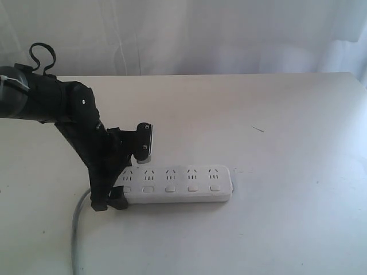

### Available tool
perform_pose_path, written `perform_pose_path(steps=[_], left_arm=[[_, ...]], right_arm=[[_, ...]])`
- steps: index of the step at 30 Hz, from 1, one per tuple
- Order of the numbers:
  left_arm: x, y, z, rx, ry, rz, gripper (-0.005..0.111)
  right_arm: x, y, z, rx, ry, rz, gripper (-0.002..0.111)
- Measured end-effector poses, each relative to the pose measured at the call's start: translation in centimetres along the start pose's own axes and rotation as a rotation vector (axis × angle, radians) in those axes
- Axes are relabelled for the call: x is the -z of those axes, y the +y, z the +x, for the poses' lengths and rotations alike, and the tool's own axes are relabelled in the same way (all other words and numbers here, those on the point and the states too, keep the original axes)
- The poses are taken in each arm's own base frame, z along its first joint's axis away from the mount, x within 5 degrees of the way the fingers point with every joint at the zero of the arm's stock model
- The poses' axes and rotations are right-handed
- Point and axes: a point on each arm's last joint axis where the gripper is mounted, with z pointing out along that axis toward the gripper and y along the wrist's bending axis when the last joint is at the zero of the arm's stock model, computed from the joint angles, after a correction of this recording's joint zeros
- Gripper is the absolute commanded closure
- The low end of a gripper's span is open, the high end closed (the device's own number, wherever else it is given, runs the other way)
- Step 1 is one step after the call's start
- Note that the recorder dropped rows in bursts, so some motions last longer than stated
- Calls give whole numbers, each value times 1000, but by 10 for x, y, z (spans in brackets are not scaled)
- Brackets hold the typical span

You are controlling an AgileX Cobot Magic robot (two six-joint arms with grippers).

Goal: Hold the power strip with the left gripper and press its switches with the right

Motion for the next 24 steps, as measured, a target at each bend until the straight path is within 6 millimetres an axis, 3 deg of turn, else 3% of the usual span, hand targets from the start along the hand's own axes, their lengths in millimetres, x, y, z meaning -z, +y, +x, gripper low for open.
perform_pose_path(steps=[7,12,18,24], left_arm=[[0,0,0,-2,0,0,107],[0,0,0,-9,-1,0,107],[0,-2,0,-5,0,21,107],[-1,-6,0,3,4,63,107]], right_arm=[[0,6,-7,-136,-74,-68,108],[-9,42,-20,141,39,-312,108],[-48,77,-33,265,323,-525,108],[-93,83,-13,258,656,-663,108]])
